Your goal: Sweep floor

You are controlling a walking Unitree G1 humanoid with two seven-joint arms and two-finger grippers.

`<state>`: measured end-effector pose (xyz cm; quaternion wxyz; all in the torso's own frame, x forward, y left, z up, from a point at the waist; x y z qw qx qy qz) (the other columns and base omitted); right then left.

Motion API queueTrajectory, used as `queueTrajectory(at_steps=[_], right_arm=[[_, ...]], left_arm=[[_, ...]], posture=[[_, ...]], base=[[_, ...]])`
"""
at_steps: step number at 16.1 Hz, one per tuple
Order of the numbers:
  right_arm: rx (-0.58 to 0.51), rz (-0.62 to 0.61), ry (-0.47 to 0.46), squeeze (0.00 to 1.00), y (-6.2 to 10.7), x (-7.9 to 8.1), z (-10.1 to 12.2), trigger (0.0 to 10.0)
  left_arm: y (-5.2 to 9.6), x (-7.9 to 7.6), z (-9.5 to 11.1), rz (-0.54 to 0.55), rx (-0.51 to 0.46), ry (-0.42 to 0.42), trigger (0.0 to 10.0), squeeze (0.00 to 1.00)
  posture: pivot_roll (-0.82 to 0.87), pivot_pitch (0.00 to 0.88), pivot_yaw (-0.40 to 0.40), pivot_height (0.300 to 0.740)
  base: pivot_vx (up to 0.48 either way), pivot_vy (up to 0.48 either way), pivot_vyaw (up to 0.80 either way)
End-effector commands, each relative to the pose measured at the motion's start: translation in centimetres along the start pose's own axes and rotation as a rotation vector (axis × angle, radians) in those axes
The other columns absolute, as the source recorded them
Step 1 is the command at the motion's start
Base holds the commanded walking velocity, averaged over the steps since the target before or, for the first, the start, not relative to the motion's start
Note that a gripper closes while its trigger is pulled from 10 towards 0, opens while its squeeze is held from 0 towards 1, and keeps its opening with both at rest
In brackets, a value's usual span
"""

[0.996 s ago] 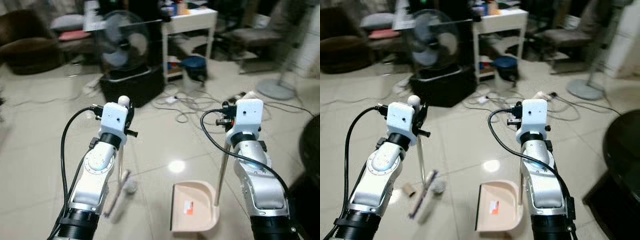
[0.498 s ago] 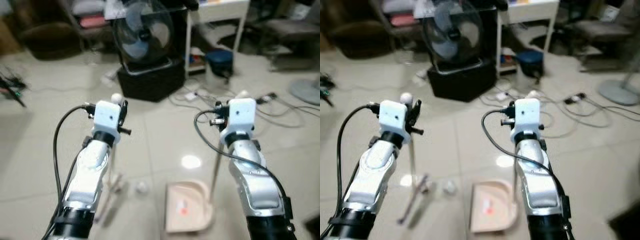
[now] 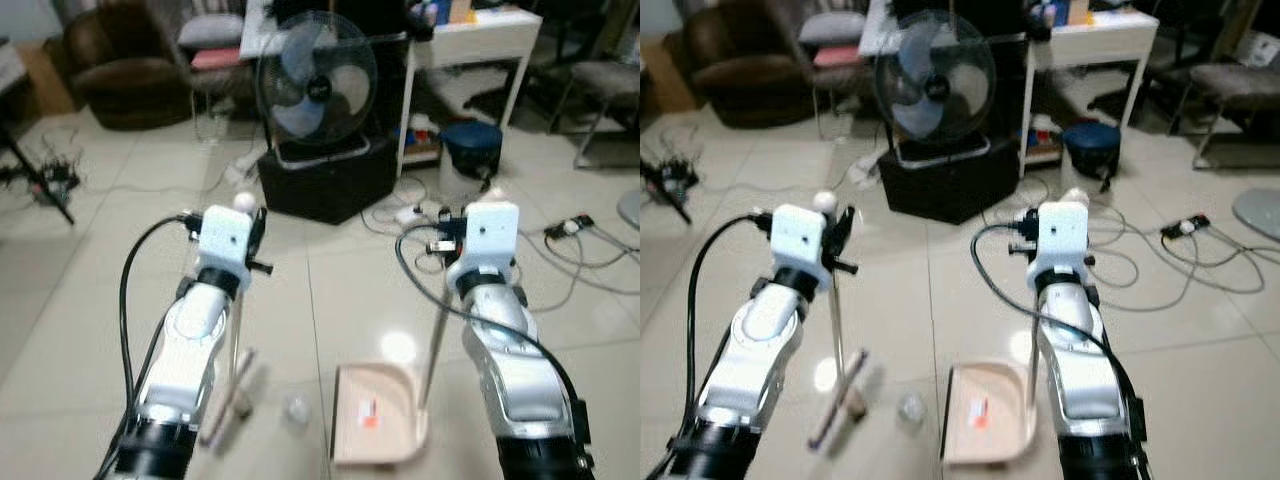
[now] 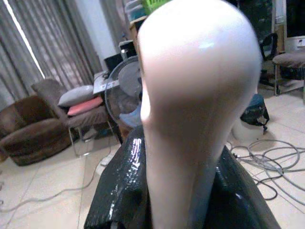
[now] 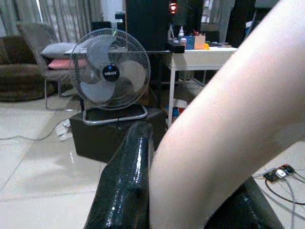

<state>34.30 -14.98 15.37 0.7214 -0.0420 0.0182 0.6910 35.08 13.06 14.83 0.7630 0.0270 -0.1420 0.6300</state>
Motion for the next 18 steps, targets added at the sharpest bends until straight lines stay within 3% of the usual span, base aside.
queueTrajectory(at_steps=[1, 6, 9, 11, 14, 18], right_arm=[[-0.052, -0.025, 0.015, 0.00, -0.1, -0.7, 1.3, 10.0], [-0.061, -0.004, 0.012, 0.00, -0.6, -0.6, 1.5, 10.0], [-0.045, 0.003, 0.028, 0.00, -1.3, -0.8, 0.6, 10.0], [-0.049, 0.015, 0.039, 0.00, -1.7, -0.8, 0.5, 10.0], [-0.061, 0.004, 0.056, 0.00, -3.0, -1.3, 0.3, 10.0], [-0.076, -0.038, 0.095, 0.00, -3.0, -2.3, 0.1, 10.0]], left_arm=[[-0.5, -0.1, 1.4, -0.007, -0.050, -0.002, 10.0, 0.00], [-0.5, -0.1, 1.0, 0.006, -0.039, 0.024, 10.0, 0.00], [-0.8, -0.6, 0.5, 0.001, -0.022, 0.009, 10.0, 0.00], [-1.0, -0.9, 0.5, -0.002, -0.025, 0.013, 10.0, 0.00], [-1.7, -3.0, 0.4, -0.053, -0.053, 0.006, 10.0, 0.00], [-2.5, -3.2, 0.1, 0.004, -0.060, 0.105, 10.0, 0.00]], posture=[[-0.11, 0.000, 0.085, 0.740], [-0.10, 0.000, 0.079, 0.740], [-0.08, 0.006, 0.083, 0.740], [-0.08, 0.035, 0.098, 0.740], [-0.06, 0.106, 0.111, 0.740], [-0.06, 0.210, 0.177, 0.740]], base=[[0.446, 0.000, 0.00], [0.450, 0.000, 0.00], [0.000, 0.000, 0.00], [0.000, 0.000, 0.00], [0.000, 0.000, 0.00], [0.000, 0.000, 0.00]])
Point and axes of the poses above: a point about 5 cm out from each wrist's last joint towards the gripper, its own y axis pointing back from the gripper into the wrist, its own z axis along the axis of the wrist's last joint, x = y × z, the point moved 5 cm from there along -y, pointing out of the wrist towards the gripper, and after that the axes turned 2 degrees about -y, right-handed, at the moved point
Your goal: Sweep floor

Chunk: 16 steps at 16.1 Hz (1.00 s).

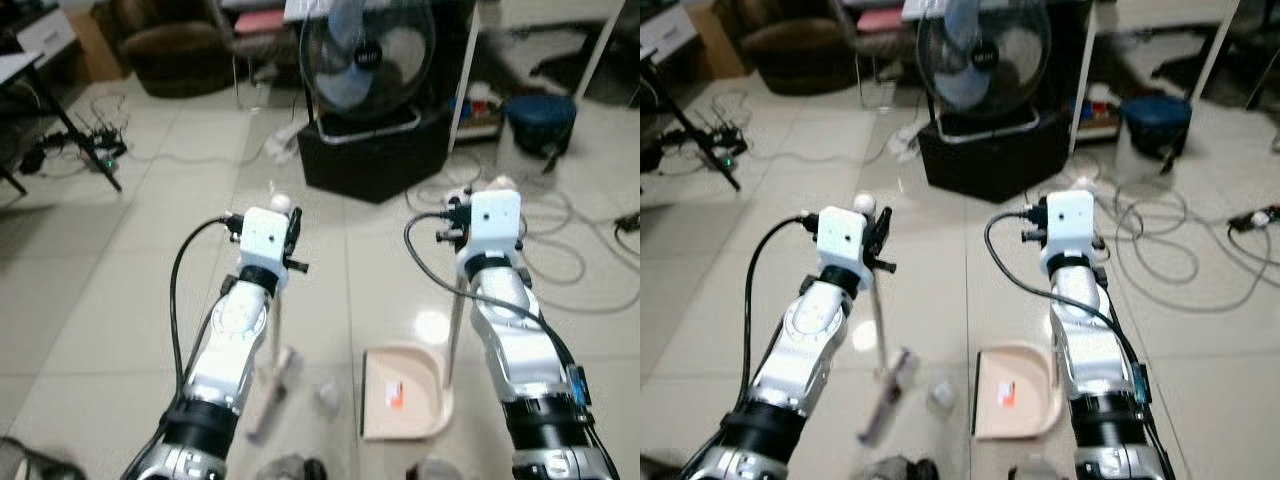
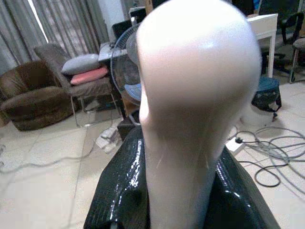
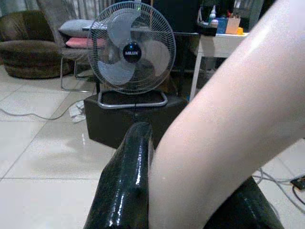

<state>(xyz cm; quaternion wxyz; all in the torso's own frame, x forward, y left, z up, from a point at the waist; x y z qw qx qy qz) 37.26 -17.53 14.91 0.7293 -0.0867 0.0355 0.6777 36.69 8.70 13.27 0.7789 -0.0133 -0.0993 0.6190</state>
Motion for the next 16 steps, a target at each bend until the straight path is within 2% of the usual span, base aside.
queueTrajectory(at_steps=[1, 3, 6, 10, 12, 14, 15, 16], right_arm=[[-0.048, -0.017, 0.012, 0.00, -0.1, -0.4, 1.0, 10.0], [-0.058, -0.024, 0.026, 0.00, -0.4, -0.9, 0.6, 10.0], [-0.094, -0.044, 0.052, 0.00, -0.7, -1.7, 0.7, 10.0], [-0.154, -0.053, 0.084, 0.00, -1.1, -1.0, 1.5, 10.0], [-0.196, -0.054, 0.110, 0.00, -1.3, 0.7, 1.7, 10.0], [-0.254, -0.011, 0.092, 0.00, -1.1, 3.1, 2.7, 10.0], [-0.282, 0.033, 0.083, 0.00, -0.7, 4.8, 3.4, 10.0], [-0.290, 0.109, 0.114, 0.00, 0.2, 7.5, 3.1, 10.0]], left_arm=[[-0.6, 0.7, 1.2, 0.029, -0.048, 0.014, 10.0, 0.00], [-1.2, 0.3, 1.7, 0.029, -0.083, 0.018, 10.0, 0.00], [-2.1, 0.7, 2.8, 0.081, -0.143, 0.020, 10.0, 0.00], [-2.8, 0.4, 2.5, 0.077, -0.145, 0.006, 10.0, 0.00], [-3.3, -0.3, 2.1, 0.063, -0.132, 0.001, 10.0, 0.00], [-3.6, -0.8, 2.0, 0.051, -0.130, 0.007, 10.0, 0.00], [-3.7, -1.0, 2.0, 0.048, -0.130, 0.007, 10.0, 0.00], [-4.1, -1.0, 1.9, 0.053, -0.123, 0.007, 10.0, 0.00]], posture=[[-0.06, 0.225, 0.183, 0.740], [-0.03, 0.287, 0.198, 0.740], [-0.02, 0.318, 0.229, 0.740], [-0.01, 0.354, 0.258, 0.740], [0.00, 0.371, 0.270, 0.740], [-0.01, 0.372, 0.273, 0.740], [-0.01, 0.371, 0.273, 0.740], [-0.01, 0.371, 0.272, 0.740]], base=[[0.000, 0.000, 0.00], [0.000, 0.000, 0.00], [0.000, 0.000, 0.00], [0.000, 0.000, 0.00], [0.000, 0.000, 0.00], [0.000, 0.000, 0.00], [0.000, 0.000, 0.00], [0.000, 0.000, 0.00]])
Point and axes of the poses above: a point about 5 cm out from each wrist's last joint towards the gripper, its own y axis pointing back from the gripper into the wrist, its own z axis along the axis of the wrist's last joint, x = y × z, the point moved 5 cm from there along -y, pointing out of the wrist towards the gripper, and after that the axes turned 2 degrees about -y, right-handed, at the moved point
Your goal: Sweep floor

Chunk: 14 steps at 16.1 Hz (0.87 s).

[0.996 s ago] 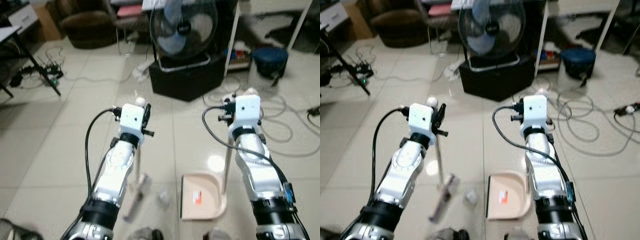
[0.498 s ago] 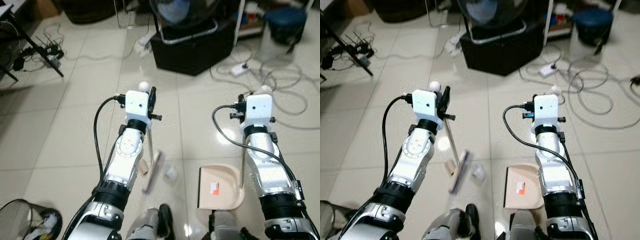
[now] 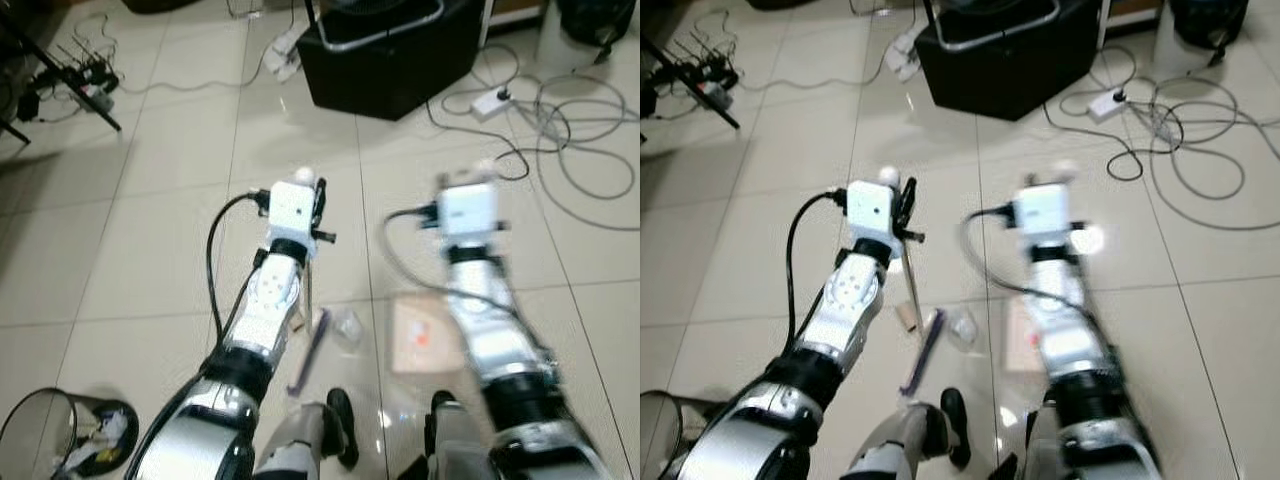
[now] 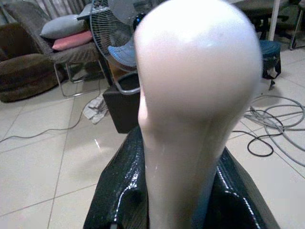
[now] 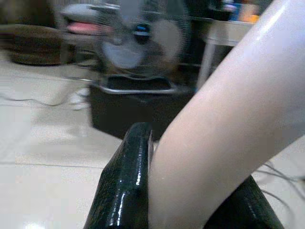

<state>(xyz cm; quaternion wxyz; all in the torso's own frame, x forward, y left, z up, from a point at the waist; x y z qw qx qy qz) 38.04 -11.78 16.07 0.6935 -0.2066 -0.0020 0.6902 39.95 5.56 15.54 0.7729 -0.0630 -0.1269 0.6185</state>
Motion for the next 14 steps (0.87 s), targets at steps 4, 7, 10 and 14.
queueTrajectory(at_steps=[4, 7, 10, 14], right_arm=[[-0.041, 0.119, 0.014, 0.00, 2.1, 4.4, 0.1, 10.0], [0.016, 0.116, 0.037, 0.00, 2.6, 4.6, -1.2, 10.0], [0.055, 0.093, 0.030, 0.00, 2.5, 4.0, -2.0, 10.0], [0.076, 0.112, -0.065, 0.00, 1.7, 3.2, -2.6, 10.0]], left_arm=[[-0.8, 0.7, 0.4, 0.042, -0.014, -0.014, 10.0, 0.00], [-1.4, 0.6, 0.9, 0.044, -0.023, -0.006, 10.0, 0.00], [-1.6, 0.6, 1.0, 0.043, -0.027, -0.003, 10.0, 0.00], [-2.0, 2.4, 1.2, 0.108, -0.021, -0.027, 10.0, 0.00]], posture=[[-0.01, 0.366, 0.274, 0.740], [-0.02, 0.357, 0.256, 0.740], [-0.03, 0.349, 0.212, 0.740], [0.00, 0.365, 0.099, 0.740]], base=[[0.000, 0.000, 0.00], [0.000, 0.000, 0.00], [0.000, 0.000, 0.00], [0.000, 0.000, 0.00]])
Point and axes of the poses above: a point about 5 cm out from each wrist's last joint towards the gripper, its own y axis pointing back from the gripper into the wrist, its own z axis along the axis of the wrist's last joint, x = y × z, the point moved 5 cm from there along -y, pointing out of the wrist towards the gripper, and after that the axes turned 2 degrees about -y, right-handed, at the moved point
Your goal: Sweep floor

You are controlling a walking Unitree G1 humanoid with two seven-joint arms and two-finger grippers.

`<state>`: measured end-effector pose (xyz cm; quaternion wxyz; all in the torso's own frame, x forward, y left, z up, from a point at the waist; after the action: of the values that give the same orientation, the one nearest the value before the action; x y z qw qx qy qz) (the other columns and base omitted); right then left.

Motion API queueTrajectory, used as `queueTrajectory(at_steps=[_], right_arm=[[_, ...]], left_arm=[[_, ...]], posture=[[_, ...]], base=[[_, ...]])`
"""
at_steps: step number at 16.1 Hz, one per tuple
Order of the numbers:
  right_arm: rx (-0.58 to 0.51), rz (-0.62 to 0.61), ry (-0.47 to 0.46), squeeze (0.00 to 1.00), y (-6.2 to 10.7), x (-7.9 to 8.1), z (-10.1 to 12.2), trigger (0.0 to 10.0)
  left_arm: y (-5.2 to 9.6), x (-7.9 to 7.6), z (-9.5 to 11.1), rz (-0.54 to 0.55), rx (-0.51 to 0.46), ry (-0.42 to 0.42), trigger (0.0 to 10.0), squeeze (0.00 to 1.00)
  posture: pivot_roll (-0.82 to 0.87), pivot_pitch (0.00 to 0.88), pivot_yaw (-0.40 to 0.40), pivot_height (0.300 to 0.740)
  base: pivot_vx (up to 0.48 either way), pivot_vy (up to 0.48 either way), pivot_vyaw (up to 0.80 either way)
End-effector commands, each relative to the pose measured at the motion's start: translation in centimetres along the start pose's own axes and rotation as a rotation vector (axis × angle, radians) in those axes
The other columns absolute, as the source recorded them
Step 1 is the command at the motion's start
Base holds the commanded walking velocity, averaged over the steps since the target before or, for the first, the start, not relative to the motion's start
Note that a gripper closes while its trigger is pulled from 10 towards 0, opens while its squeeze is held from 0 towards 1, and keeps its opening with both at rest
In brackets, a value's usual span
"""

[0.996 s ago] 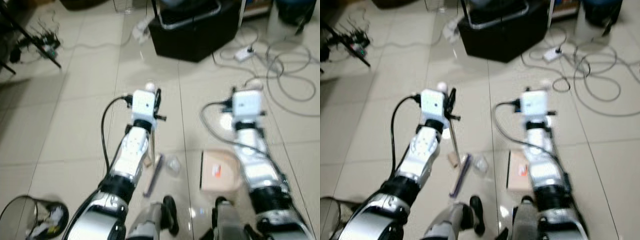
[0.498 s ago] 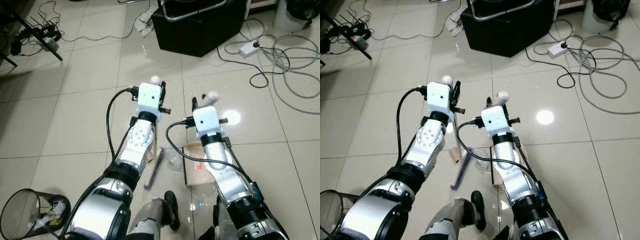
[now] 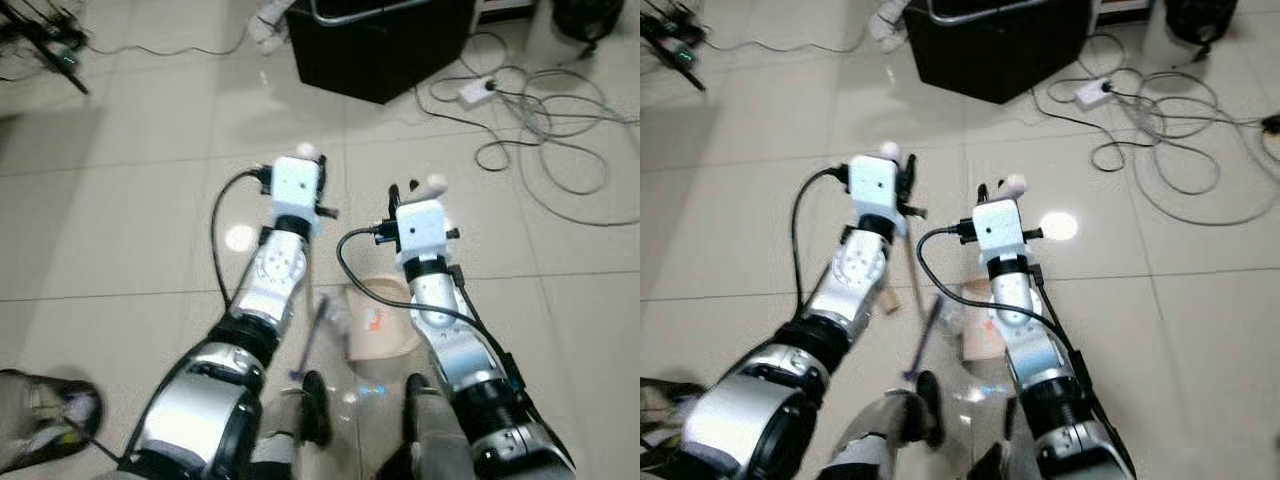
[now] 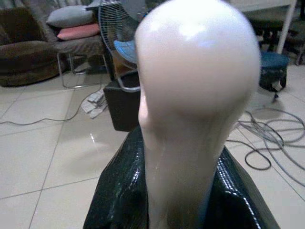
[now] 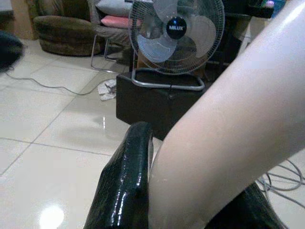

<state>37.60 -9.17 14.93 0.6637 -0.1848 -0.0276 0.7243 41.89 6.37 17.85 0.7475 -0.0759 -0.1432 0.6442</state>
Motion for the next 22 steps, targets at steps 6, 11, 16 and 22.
queueTrajectory(at_steps=[6, 11, 16, 22], right_arm=[[0.117, 0.040, -0.026, 0.00, 0.9, 0.8, -3.0, 10.0], [0.123, 0.028, -0.047, 0.00, 1.0, 0.5, -3.4, 10.0], [0.125, -0.021, -0.064, 0.00, 0.9, -1.0, -3.5, 10.0], [0.135, -0.148, -0.131, 0.00, 1.8, -4.8, -4.4, 10.0]], left_arm=[[0.2, 0.1, 0.4, -0.023, -0.025, 0.104, 10.0, 0.00], [-1.0, -1.0, 3.5, -0.102, -0.077, 0.323, 10.0, 0.00], [-1.7, 1.5, 5.4, -0.098, -0.130, 0.285, 10.0, 0.00], [-2.1, 5.9, 6.1, -0.181, -0.055, 0.144, 10.0, 0.00]], posture=[[0.01, 0.362, 0.076, 0.740], [0.02, 0.350, 0.080, 0.740], [0.02, 0.296, 0.093, 0.740], [0.00, 0.192, 0.143, 0.740]], base=[[0.000, 0.000, 0.00], [0.000, 0.000, 0.00], [0.000, 0.000, 0.00], [0.000, 0.000, 0.00]])
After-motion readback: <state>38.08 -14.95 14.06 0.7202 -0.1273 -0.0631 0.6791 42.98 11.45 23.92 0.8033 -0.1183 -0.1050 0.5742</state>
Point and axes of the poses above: a point about 5 cm out from each wrist's last joint towards the gripper, its own y axis pointing back from the gripper into the wrist, its own z axis along the axis of the wrist's last joint, x = y × z, the point moved 5 cm from there along -y, pointing out of the wrist towards the gripper, and after that the axes turned 2 degrees about -y, right-handed, at the moved point
